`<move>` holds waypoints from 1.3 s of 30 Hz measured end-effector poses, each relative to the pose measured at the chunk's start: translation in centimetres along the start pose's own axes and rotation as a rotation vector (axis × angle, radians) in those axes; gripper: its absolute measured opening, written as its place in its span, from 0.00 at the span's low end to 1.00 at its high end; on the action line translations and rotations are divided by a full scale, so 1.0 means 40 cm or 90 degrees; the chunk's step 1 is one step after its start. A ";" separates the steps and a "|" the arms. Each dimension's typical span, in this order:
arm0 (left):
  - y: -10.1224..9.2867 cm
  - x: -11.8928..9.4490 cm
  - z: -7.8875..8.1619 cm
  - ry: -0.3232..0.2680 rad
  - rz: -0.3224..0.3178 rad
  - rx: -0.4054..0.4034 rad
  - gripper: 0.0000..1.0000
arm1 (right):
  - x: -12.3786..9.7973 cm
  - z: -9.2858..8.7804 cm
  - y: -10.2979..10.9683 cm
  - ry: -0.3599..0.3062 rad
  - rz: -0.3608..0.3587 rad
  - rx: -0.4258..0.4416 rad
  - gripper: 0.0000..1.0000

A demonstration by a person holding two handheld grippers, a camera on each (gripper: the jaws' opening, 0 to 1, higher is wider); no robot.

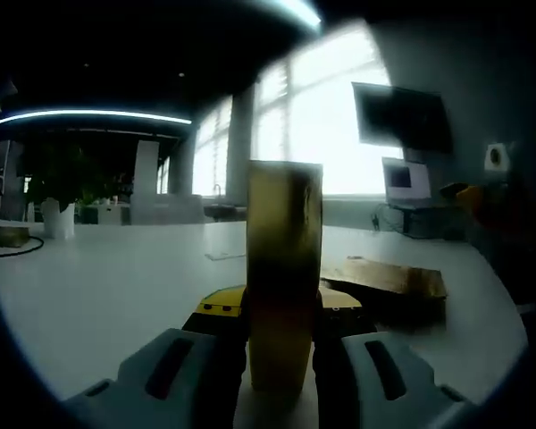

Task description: Extract single mask from mask box in order stack masks on table

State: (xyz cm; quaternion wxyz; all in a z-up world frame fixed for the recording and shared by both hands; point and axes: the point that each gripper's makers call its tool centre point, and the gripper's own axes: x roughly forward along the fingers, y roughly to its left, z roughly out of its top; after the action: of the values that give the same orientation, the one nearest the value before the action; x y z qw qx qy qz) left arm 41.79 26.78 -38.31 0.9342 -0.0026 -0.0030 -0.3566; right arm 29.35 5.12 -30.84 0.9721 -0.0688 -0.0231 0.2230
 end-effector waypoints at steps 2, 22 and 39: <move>0.003 0.013 -0.003 0.003 -0.003 0.004 0.19 | -0.002 0.005 -0.002 -0.005 -0.001 0.006 0.21; 0.033 0.073 -0.007 0.016 -0.003 -0.005 0.20 | 0.003 0.000 -0.011 0.000 -0.009 0.003 0.21; 0.038 0.000 0.036 -0.026 -0.011 -0.021 0.32 | 0.004 0.015 -0.003 -0.015 0.000 0.027 0.21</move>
State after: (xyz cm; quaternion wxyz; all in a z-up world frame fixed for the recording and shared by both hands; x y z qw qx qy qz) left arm 42.79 27.92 -36.89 0.9307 -0.0251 -0.0165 -0.3644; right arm 29.49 5.15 -30.22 0.9731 -0.0454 -0.0301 0.2239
